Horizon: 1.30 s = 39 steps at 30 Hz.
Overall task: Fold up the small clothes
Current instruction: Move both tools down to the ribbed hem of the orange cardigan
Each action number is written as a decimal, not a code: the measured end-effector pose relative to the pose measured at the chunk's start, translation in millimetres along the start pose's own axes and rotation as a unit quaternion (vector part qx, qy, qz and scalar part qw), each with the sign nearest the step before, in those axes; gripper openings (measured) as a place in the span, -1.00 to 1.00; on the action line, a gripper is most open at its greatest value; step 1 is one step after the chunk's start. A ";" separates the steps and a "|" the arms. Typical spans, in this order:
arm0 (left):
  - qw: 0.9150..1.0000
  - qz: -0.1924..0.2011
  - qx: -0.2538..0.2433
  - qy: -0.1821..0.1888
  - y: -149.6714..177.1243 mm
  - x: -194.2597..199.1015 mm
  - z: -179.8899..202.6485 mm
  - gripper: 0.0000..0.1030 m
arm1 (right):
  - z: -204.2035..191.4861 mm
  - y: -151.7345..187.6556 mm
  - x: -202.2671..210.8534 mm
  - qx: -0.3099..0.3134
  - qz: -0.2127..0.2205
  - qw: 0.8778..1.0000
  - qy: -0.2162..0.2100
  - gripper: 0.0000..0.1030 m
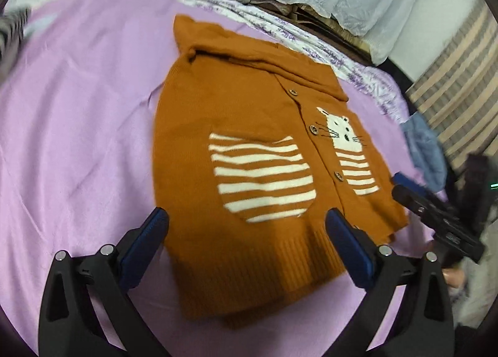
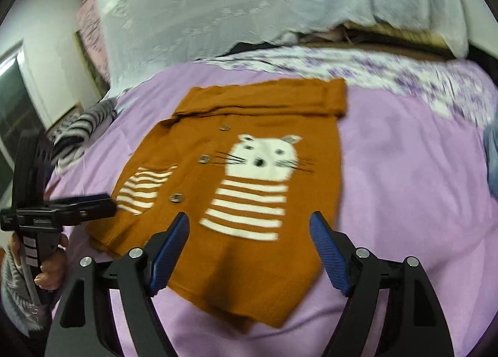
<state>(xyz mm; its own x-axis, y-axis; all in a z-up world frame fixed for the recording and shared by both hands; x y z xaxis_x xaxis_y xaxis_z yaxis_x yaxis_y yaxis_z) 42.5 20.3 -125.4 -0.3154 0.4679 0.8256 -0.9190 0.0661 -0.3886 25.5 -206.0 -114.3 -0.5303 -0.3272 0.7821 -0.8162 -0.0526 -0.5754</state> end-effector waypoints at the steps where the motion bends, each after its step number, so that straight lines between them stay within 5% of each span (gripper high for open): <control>1: 1.000 -0.002 0.007 0.016 -0.6 0.1 -3.3 0.91 | 4.7 1.5 -2.2 -0.012 -0.007 1.000 -0.012 0.55; 5: 0.997 -0.012 0.023 0.071 -2.7 -1.3 -2.6 0.91 | 9.9 3.5 -8.5 -0.037 -0.022 0.998 -0.049 0.54; 10: 0.996 -0.019 0.016 0.091 -4.3 -4.1 5.9 0.90 | 38.4 -4.6 7.9 -0.091 0.002 0.994 -0.060 0.52; 14: 0.995 -0.022 0.005 0.098 -4.3 -5.7 11.7 0.90 | 49.3 4.0 -2.1 -0.117 -0.029 0.989 -0.085 0.52; 20: 0.997 -0.017 0.019 0.069 -20.6 -15.0 0.1 0.91 | 25.5 -6.4 -23.7 -0.102 -0.053 0.986 -0.123 0.51; 26: 0.992 -0.020 0.045 0.112 -37.6 -19.1 -9.8 0.91 | 17.6 -23.4 -44.4 -0.123 -0.063 0.977 -0.163 0.13; 30: 0.993 -0.021 0.028 0.115 -28.1 -14.6 -3.7 0.90 | 8.4 -12.6 -37.4 -0.104 -0.063 0.978 -0.169 0.12; 34: 0.985 -0.015 0.051 0.162 -24.4 -6.1 -10.8 0.89 | 8.2 -11.4 -36.4 -0.105 -0.062 0.976 -0.178 0.12; 39: 0.987 -0.030 0.010 0.156 -14.9 -12.9 13.1 0.89 | 6.7 -10.3 -35.1 -0.103 -0.061 0.976 -0.181 0.12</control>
<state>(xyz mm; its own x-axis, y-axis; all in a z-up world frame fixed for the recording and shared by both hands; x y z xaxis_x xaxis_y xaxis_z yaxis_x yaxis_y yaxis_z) 57.2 1.7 -124.8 -0.1747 0.7127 0.6794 -0.9396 0.0857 -0.3314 54.1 -200.3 -137.5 -0.3416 -0.6443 0.6843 -0.9166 0.0675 -0.3941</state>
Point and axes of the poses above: each gripper's, at about its wrist camera, not at the fingertips, and x roughly against the way its jaws point, z to its right, y to its underside, the point moved 10 cm from there along -x, roughly the way its jaws point, and after that the axes turned 12 degrees about -z, right-handed, at the moved point
